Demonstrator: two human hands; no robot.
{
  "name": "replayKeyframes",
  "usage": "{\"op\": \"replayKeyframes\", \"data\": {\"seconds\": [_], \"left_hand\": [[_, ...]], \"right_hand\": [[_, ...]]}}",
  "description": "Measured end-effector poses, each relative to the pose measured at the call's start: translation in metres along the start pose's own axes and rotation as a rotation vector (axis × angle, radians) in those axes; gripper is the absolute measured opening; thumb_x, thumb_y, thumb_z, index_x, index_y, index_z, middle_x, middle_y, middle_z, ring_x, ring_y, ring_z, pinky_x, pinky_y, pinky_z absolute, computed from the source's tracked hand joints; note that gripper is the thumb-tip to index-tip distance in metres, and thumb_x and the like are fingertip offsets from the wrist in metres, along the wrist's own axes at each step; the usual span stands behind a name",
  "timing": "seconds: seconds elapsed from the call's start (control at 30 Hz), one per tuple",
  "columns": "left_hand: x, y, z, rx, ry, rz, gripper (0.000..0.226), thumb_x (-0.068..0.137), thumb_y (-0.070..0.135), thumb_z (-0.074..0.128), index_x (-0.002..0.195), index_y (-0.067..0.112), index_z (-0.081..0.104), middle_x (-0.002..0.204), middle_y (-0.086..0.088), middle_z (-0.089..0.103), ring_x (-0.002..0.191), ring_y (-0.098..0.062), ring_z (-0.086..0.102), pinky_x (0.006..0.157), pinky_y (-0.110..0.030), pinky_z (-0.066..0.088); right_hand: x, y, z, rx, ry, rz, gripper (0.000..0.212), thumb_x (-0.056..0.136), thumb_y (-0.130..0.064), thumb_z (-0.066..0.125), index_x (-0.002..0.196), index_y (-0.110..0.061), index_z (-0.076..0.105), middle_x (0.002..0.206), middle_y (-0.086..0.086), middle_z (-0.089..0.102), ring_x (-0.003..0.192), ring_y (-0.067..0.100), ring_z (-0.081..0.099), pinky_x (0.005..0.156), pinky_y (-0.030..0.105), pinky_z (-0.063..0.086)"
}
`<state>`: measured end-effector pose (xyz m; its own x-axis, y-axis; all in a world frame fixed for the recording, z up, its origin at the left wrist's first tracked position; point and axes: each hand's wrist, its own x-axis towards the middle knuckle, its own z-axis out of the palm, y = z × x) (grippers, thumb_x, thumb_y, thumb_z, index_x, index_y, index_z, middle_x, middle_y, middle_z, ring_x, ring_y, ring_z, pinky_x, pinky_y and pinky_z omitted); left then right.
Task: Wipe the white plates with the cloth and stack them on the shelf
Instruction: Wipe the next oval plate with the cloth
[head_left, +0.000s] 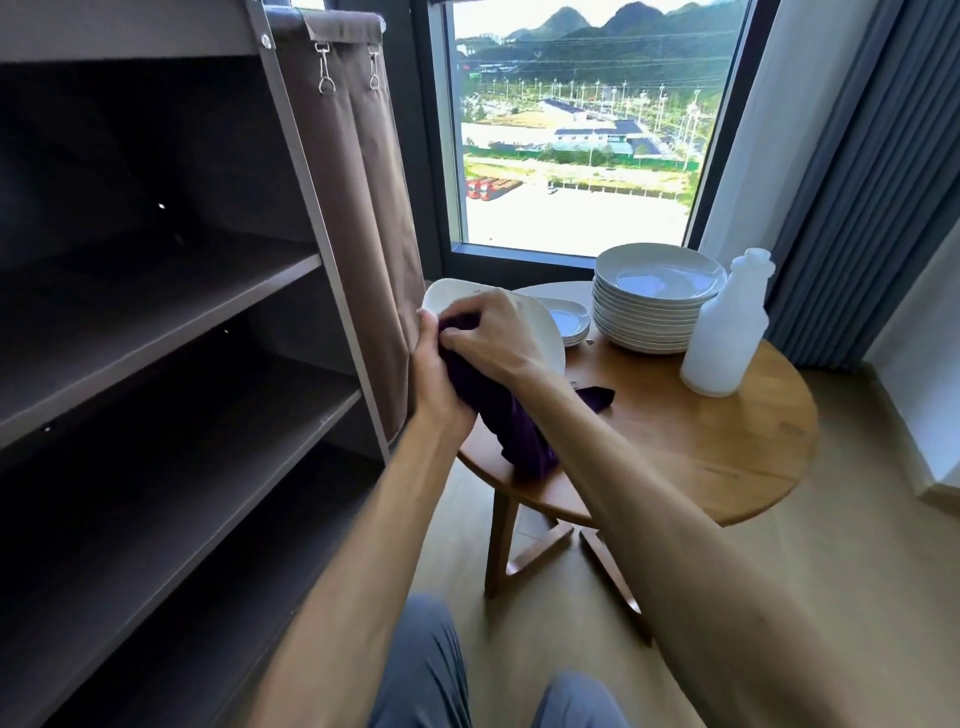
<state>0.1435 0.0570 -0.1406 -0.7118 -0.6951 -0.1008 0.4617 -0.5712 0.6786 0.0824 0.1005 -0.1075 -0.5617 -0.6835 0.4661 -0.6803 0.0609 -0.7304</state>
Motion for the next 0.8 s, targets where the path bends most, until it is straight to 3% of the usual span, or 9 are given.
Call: {"op": "replayKeyframes", "data": {"seconds": [0.07,0.17,0.27,0.4,0.53,0.63,0.73,0.8], "left_hand": [[-0.005,-0.006,-0.005,0.031,-0.017,0.015,0.056,0.104,0.055,0.042,0.137,0.014,0.061,0.137,-0.017,0.065,0.128,-0.030,0.061,0.112,-0.048,0.047],[-0.003,-0.012,-0.015,0.042,-0.029,0.034,0.050,0.107,0.051,0.038,0.141,0.021,0.059,0.138,-0.014,0.064,0.129,-0.029,0.061,0.105,-0.046,0.053],[-0.003,-0.010,-0.018,0.047,-0.025,0.043,0.055,0.108,0.050,0.035,0.145,0.015,0.054,0.135,-0.017,0.065,0.127,-0.030,0.062,0.096,-0.041,0.057],[-0.008,0.001,-0.020,0.080,-0.033,0.068,0.048,0.105,0.050,0.040,0.132,0.015,0.058,0.113,-0.013,0.070,0.105,-0.029,0.066,0.086,-0.044,0.058],[-0.009,0.002,-0.023,-0.006,-0.014,0.053,0.045,0.103,0.049,0.045,0.129,0.016,0.060,0.115,-0.015,0.069,0.106,-0.033,0.065,0.098,-0.052,0.053],[-0.010,-0.002,-0.021,-0.020,0.022,0.072,0.059,0.093,0.054,0.056,0.136,0.014,0.059,0.119,-0.017,0.069,0.107,-0.035,0.067,0.093,-0.051,0.057],[-0.001,-0.007,-0.027,-0.005,0.028,0.096,0.081,0.080,0.059,0.070,0.144,0.013,0.055,0.132,-0.022,0.064,0.121,-0.041,0.062,0.090,-0.049,0.057],[-0.005,-0.008,-0.024,-0.011,0.042,0.086,0.070,0.089,0.057,0.065,0.141,0.010,0.057,0.126,-0.021,0.067,0.116,-0.038,0.065,0.089,-0.047,0.057]], "right_hand": [[0.005,0.002,0.003,-0.030,0.057,0.017,0.018,0.075,-0.020,0.072,0.080,-0.033,0.081,0.072,-0.017,0.065,0.076,0.003,0.059,0.072,0.020,0.045],[0.016,0.006,0.004,-0.104,0.048,0.074,0.019,0.074,-0.029,0.072,0.088,-0.038,0.081,0.086,-0.008,0.071,0.091,0.017,0.063,0.083,0.036,0.051],[0.019,0.010,0.003,-0.162,0.095,0.127,0.022,0.076,-0.031,0.069,0.094,-0.036,0.081,0.093,-0.006,0.073,0.099,0.028,0.062,0.091,0.042,0.049],[0.016,0.032,-0.020,-0.179,0.147,0.310,0.022,0.083,-0.024,0.068,0.100,-0.029,0.081,0.104,-0.002,0.077,0.105,0.026,0.065,0.088,0.032,0.050],[0.003,0.037,-0.023,-0.242,0.158,0.455,0.024,0.081,-0.019,0.062,0.097,-0.022,0.080,0.102,0.006,0.075,0.101,0.030,0.066,0.077,0.026,0.039],[-0.010,0.031,-0.016,-0.380,0.086,0.505,0.025,0.082,-0.024,0.057,0.097,-0.009,0.070,0.102,0.015,0.069,0.101,0.037,0.065,0.077,0.031,0.044],[-0.016,0.026,-0.020,-0.435,-0.039,0.536,0.024,0.086,-0.024,0.056,0.104,-0.009,0.062,0.110,0.018,0.066,0.105,0.038,0.063,0.081,0.034,0.046],[-0.013,0.012,-0.021,-0.392,-0.141,0.514,0.018,0.082,-0.023,0.059,0.092,-0.010,0.063,0.103,0.018,0.068,0.096,0.036,0.064,0.072,0.032,0.044]]}}
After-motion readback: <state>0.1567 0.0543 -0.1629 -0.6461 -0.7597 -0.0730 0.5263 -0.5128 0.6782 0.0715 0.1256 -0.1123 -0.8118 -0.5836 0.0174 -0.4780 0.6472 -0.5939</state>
